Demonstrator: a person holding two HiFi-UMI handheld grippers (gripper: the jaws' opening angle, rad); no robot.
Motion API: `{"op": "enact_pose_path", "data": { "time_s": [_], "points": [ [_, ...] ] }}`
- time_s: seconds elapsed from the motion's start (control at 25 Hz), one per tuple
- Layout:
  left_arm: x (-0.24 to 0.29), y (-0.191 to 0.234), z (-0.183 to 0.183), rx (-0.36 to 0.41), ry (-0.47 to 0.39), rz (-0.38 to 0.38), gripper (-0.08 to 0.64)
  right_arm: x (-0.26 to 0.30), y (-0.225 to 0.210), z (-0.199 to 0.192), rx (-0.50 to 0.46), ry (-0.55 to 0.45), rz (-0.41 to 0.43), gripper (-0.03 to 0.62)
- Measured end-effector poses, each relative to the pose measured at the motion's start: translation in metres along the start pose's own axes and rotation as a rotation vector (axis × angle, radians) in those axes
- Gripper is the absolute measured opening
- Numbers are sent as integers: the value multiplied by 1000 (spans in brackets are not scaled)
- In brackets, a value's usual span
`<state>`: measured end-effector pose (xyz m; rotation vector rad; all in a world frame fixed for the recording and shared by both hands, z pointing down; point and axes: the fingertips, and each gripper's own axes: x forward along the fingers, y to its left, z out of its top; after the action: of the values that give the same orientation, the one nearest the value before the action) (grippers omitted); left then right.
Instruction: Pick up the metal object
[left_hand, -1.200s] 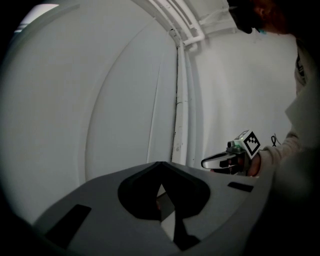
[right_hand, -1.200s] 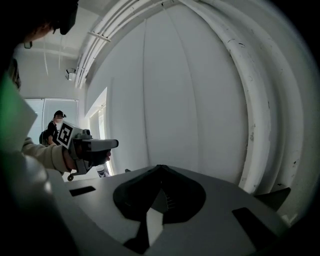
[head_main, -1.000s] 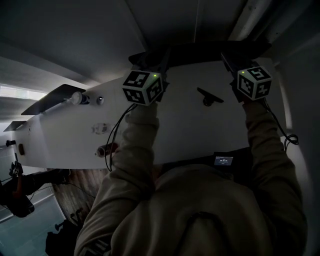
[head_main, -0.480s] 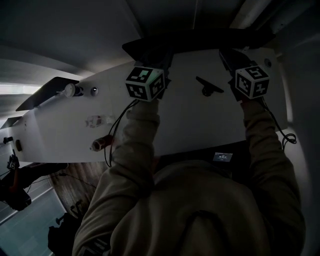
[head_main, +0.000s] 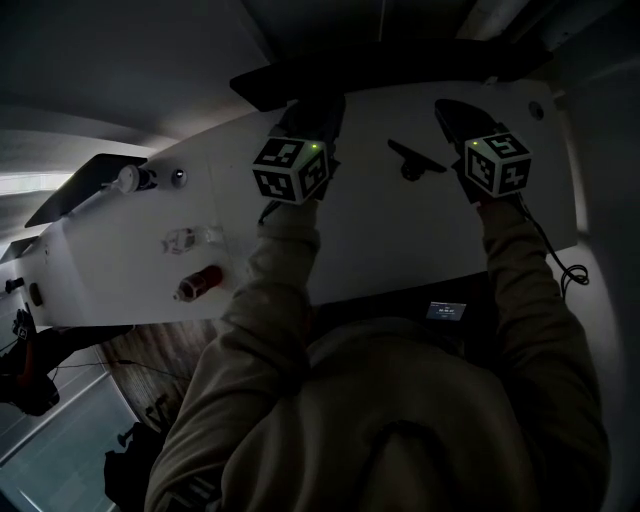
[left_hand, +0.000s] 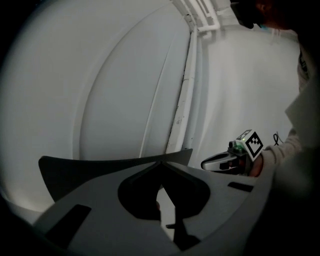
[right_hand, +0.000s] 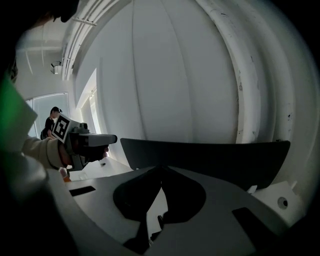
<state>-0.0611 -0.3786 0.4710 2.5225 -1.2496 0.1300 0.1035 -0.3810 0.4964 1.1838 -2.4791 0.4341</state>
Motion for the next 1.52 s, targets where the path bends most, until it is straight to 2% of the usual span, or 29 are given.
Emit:
{"op": "enact_pose_path", "data": {
  "time_s": [0.64, 0.96, 1.2, 1.52],
  "points": [
    [9, -1, -80, -70, 97, 13, 3, 10, -4, -65, 33, 85, 5, 18],
    [6, -8, -125, -103, 151, 6, 3, 13, 4, -110, 63, 142, 15, 18],
    [7, -25, -161, -105, 210, -33, 3, 17, 11, -139, 87, 176, 24, 18],
    [-1, -33, -191, -165, 241, -30, 3, 20, 15, -163, 101, 218, 39, 18]
  ]
}}
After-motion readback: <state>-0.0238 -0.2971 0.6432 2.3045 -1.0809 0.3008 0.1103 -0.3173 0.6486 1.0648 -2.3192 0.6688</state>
